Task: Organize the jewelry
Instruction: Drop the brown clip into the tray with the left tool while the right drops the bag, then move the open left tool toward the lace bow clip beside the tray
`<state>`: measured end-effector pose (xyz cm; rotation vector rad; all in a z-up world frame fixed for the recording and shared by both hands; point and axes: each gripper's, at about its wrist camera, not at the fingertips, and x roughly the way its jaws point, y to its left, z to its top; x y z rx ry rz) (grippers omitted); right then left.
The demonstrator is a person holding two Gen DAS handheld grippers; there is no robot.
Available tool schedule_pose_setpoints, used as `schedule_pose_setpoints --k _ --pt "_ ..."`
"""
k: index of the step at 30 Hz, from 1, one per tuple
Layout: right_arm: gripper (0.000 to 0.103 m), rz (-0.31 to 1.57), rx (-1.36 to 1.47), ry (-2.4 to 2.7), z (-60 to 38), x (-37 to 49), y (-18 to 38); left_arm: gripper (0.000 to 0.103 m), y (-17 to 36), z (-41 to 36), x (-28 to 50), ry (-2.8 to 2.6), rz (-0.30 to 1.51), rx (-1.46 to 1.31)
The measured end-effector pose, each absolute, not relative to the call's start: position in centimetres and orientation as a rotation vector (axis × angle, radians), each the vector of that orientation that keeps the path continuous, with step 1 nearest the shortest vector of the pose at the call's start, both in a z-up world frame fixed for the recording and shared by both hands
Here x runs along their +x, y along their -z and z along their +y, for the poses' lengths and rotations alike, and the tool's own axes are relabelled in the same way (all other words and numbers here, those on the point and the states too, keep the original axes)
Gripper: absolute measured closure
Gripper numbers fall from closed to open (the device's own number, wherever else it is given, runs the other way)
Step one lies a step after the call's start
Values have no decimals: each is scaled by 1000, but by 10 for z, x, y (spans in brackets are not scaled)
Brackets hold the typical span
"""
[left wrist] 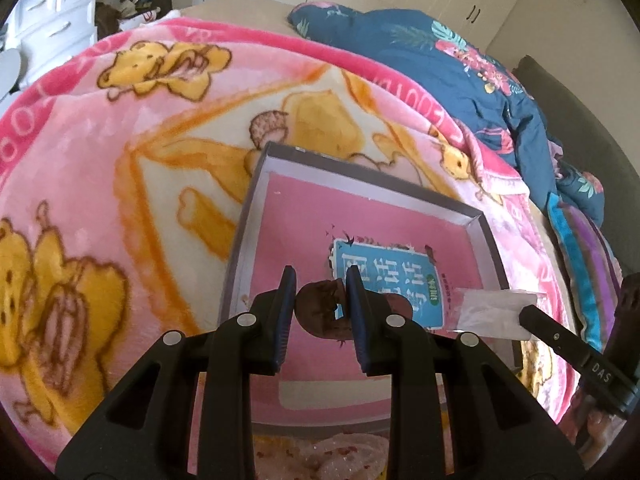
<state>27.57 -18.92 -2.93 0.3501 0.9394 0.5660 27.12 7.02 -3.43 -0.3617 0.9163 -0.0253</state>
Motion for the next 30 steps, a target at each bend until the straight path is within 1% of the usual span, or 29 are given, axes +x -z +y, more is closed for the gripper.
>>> schedule_pose_setpoints --k 8,10,11,12,16,18,19,21,23,25,27,28,30 --pt "89 980 350 -509 -199 274 43 85 46 67 270 33 946 -355" --pt "79 984 348 -494 -202 272 45 85 49 67 269 35 955 -359" --pt "67 982 347 -477 -205 271 44 85 49 67 269 38 957 -362" --pt "58 977 344 -461 -207 269 43 85 49 67 269 38 958 -361" --pt "51 940 318 -420 -215 262 34 85 46 66 265 30 954 -341" --pt "42 913 309 -410 -219 258 26 85 43 66 264 27 950 -333" --pt "40 895 298 -402 -220 254 21 85 42 66 263 24 947 -328" --pt "31 871 281 -399 -222 249 15 84 37 65 261 23 938 -319" --pt "28 849 273 -394 -224 245 7 81 32 65 257 15 930 -307" --pt "24 833 266 -397 -224 241 0 71 27 64 253 10 921 -298" --pt "19 810 252 -390 -223 234 -7 67 20 64 248 7 908 -285" --pt "19 798 246 -390 -224 231 -11 62 16 64 244 6 901 -280" --pt "17 781 245 -391 -225 226 -17 56 7 65 237 3 886 -267"
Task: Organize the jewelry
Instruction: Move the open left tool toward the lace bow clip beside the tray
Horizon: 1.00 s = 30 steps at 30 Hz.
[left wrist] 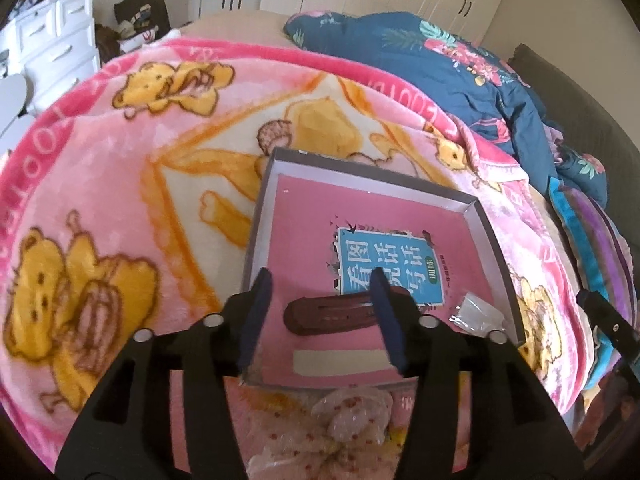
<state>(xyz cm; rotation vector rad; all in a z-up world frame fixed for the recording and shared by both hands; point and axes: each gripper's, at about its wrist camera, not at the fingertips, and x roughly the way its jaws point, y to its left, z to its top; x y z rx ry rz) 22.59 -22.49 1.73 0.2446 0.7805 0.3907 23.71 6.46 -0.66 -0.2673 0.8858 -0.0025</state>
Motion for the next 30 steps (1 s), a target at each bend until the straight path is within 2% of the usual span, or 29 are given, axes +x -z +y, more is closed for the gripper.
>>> schedule_pose_setpoints --k 4,5,7,12,30 --pt "12 730 231 -388 -226 212 -31 36 -11 66 223 7 860 -252" --pt "11 717 225 -385 -227 208 -35 34 -17 67 217 12 846 -250" --pt "10 700 224 -395 -226 202 -42 20 -26 68 209 10 823 -249" --pt "9 661 216 -411 -226 188 -57 9 -44 67 190 10 785 -242" --pt "4 598 164 -467 -213 133 -82 9 -55 62 126 -1 764 -201"
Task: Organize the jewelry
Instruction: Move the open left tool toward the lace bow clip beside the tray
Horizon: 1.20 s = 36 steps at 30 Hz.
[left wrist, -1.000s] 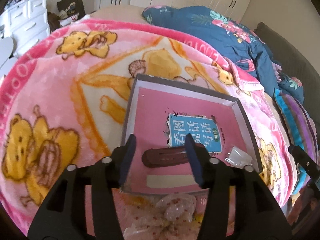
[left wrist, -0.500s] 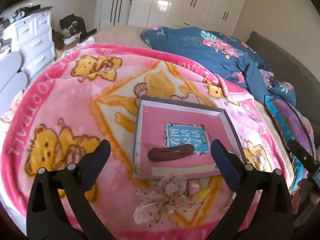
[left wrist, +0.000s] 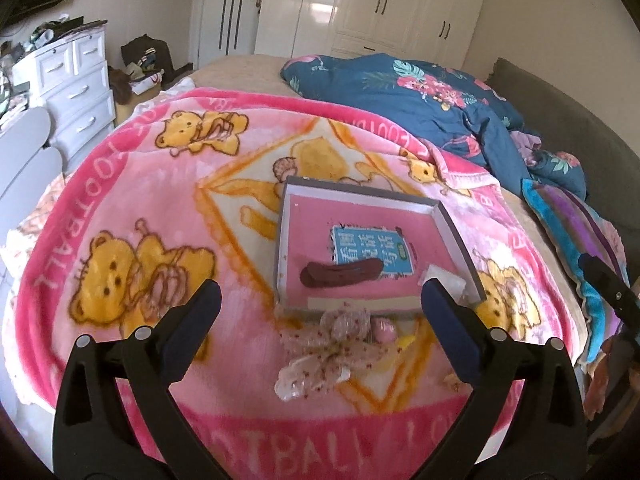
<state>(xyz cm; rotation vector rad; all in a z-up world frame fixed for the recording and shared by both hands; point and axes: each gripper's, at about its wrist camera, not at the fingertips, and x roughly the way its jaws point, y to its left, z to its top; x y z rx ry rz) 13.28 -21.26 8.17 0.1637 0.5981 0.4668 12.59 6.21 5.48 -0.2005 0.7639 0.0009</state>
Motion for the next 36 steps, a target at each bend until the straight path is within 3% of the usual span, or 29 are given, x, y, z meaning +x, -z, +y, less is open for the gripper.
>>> schedule_pose_setpoints --k 36 --pt "4 728 -22 -577 -155 102 -10 9 29 76 96 18 958 -243"
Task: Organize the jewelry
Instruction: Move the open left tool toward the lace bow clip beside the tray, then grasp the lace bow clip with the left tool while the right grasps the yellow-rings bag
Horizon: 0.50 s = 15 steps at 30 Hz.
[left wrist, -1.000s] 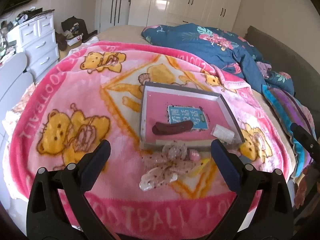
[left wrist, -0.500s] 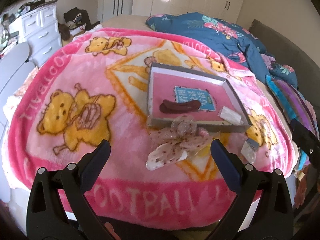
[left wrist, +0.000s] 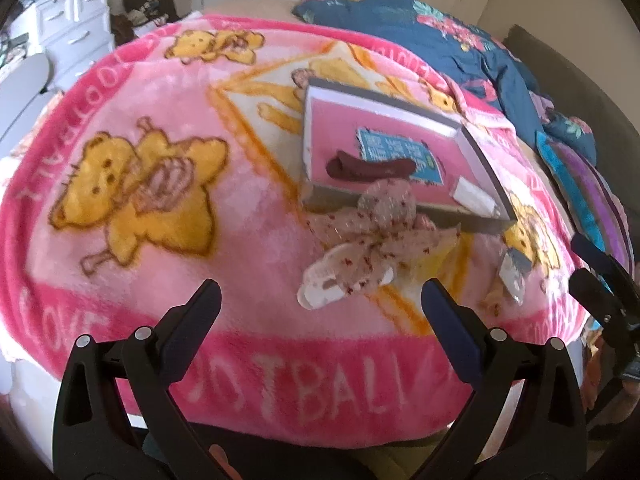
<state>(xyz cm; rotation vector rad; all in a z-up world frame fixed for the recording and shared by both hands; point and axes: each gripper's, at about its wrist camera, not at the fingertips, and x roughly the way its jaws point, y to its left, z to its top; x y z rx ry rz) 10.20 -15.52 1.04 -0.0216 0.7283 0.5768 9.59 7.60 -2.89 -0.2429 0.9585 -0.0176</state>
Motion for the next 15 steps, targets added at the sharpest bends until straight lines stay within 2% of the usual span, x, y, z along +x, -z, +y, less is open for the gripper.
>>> schedule_pose_setpoints --k 15 --pt "4 849 -39 -540 -158 121 36 9 52 36 149 155 1021 -178"
